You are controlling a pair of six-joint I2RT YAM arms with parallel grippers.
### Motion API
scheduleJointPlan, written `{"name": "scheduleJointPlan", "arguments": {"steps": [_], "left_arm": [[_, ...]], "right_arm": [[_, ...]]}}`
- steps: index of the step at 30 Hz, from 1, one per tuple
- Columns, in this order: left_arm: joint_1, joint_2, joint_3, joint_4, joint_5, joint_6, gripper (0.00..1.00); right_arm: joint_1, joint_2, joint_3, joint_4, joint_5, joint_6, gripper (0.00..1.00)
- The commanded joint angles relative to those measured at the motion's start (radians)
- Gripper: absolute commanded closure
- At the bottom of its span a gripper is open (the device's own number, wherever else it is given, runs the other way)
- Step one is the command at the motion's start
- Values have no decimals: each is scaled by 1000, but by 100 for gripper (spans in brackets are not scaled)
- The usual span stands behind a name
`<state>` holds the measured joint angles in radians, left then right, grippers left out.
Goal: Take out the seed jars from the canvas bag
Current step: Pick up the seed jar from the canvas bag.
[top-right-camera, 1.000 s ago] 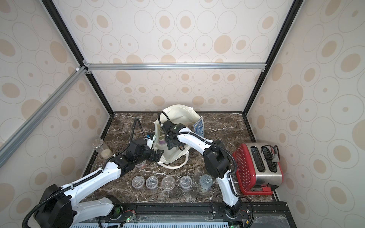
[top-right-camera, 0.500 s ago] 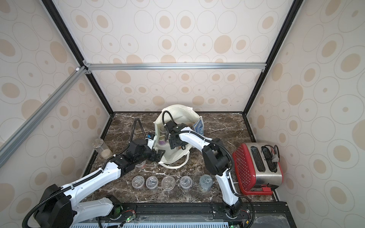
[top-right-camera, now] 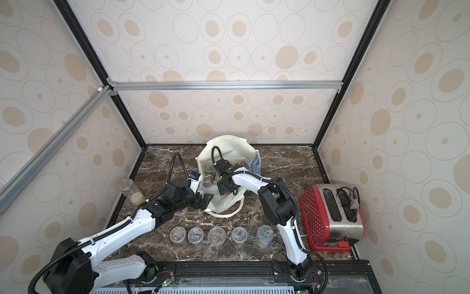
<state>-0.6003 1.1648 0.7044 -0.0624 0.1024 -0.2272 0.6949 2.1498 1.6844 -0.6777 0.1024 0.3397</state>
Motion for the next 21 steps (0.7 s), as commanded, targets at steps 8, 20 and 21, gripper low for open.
{"name": "scheduleJointPlan", "arguments": {"steps": [8, 20, 21], "left_arm": [[-10, -106, 49, -26, 5, 95, 2], [-10, -256, 102, -61, -49, 299, 2], [-10, -268, 104, -58, -59, 310, 2]], "right_arm": [[0, -137, -85, 131, -134, 3, 30], [-23, -315, -141, 164, -214, 56, 32], [-28, -333, -139, 163, -225, 73, 32]]}}
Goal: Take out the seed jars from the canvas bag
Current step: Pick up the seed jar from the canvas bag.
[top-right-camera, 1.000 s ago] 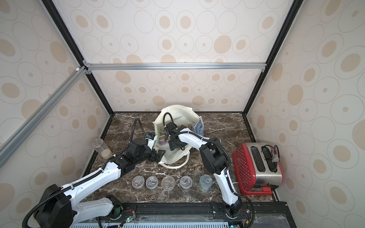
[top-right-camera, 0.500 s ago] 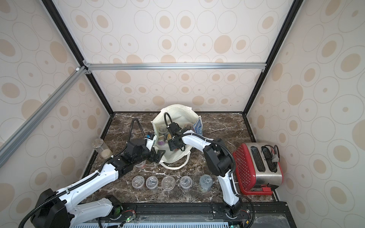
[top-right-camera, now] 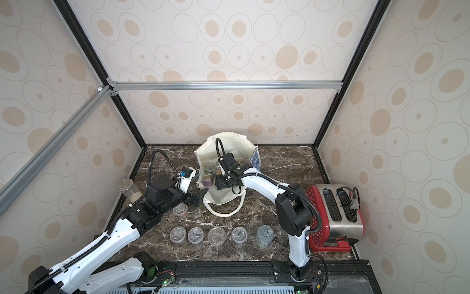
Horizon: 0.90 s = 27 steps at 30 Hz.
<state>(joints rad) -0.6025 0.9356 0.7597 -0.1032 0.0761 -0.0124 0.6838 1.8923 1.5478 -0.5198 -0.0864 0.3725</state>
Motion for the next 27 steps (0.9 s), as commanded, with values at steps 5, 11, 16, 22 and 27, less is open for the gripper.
{"name": "scheduleJointPlan", "arguments": {"steps": [5, 11, 16, 22, 27], "left_arm": [[-8, -85, 42, 12, -87, 96, 2], [-8, -56, 48, 19, -160, 23, 2], [-8, -24, 50, 49, -111, 32, 2], [-8, 69, 85, 46, -144, 22, 2], [-5, 173, 147, -26, -403, -71, 2]], "right_arm": [[-41, -160, 58, -87, -150, 119, 32], [-92, -315, -6, -156, -281, 175, 32], [-173, -491, -131, -194, -368, 204, 32], [-273, -685, -263, -298, -386, 199, 31], [-325, -777, -399, -419, -299, 134, 31]]}}
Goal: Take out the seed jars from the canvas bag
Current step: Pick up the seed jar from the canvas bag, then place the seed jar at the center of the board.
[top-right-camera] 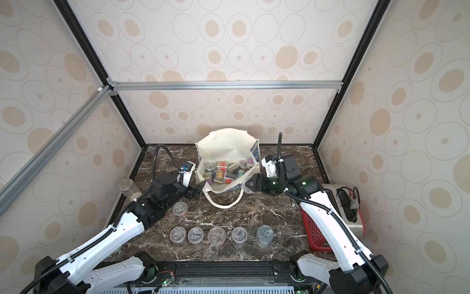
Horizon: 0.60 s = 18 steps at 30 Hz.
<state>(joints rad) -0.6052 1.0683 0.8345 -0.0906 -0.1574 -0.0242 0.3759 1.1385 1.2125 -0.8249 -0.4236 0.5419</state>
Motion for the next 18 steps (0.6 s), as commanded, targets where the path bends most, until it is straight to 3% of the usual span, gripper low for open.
{"name": "scheduleJointPlan", "arguments": {"steps": [1, 5, 9, 13, 18], "left_arm": [[-1, 66, 96, -60, -185, -59, 2], [9, 153, 175, -77, -193, -74, 2], [38, 235, 254, -73, -214, -110, 2], [120, 323, 352, -123, -168, -171, 2], [183, 356, 422, -197, -79, -197, 2]], "right_arm": [[-19, -34, -91, -122, 41, -36, 31], [-20, -54, -206, -75, 3, -12, 31], [-19, -17, -315, 91, -49, 24, 31], [-19, 113, -360, 268, -103, 64, 31], [-19, 278, -330, 311, -76, 18, 30]]}}
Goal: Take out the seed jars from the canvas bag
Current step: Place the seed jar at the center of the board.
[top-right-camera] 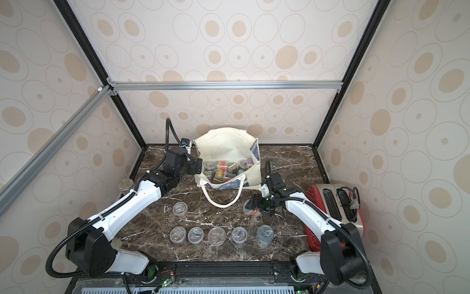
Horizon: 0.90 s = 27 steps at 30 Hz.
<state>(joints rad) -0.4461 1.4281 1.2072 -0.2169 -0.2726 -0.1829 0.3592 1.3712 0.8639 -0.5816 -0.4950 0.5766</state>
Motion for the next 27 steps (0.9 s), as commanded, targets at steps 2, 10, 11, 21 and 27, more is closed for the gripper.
{"name": "scheduleJointPlan", "arguments": {"steps": [2, 10, 11, 21, 27], "left_arm": [[31, -27, 27, -66, 47, -38, 2], [55, -170, -122, 7, 73, -48, 2], [56, -182, -135, 14, 75, -50, 2], [60, -230, -182, 22, 88, -60, 2], [61, -241, -187, 25, 93, -52, 2]], "right_arm": [[-4, 92, 18, 81, -3, -35, 29], [-20, 157, -24, 103, 23, -74, 25], [-25, 162, -31, 107, 21, -78, 25], [-73, 174, -81, 142, -36, -93, 25], [-146, 137, -118, 134, -73, -117, 20]]}}
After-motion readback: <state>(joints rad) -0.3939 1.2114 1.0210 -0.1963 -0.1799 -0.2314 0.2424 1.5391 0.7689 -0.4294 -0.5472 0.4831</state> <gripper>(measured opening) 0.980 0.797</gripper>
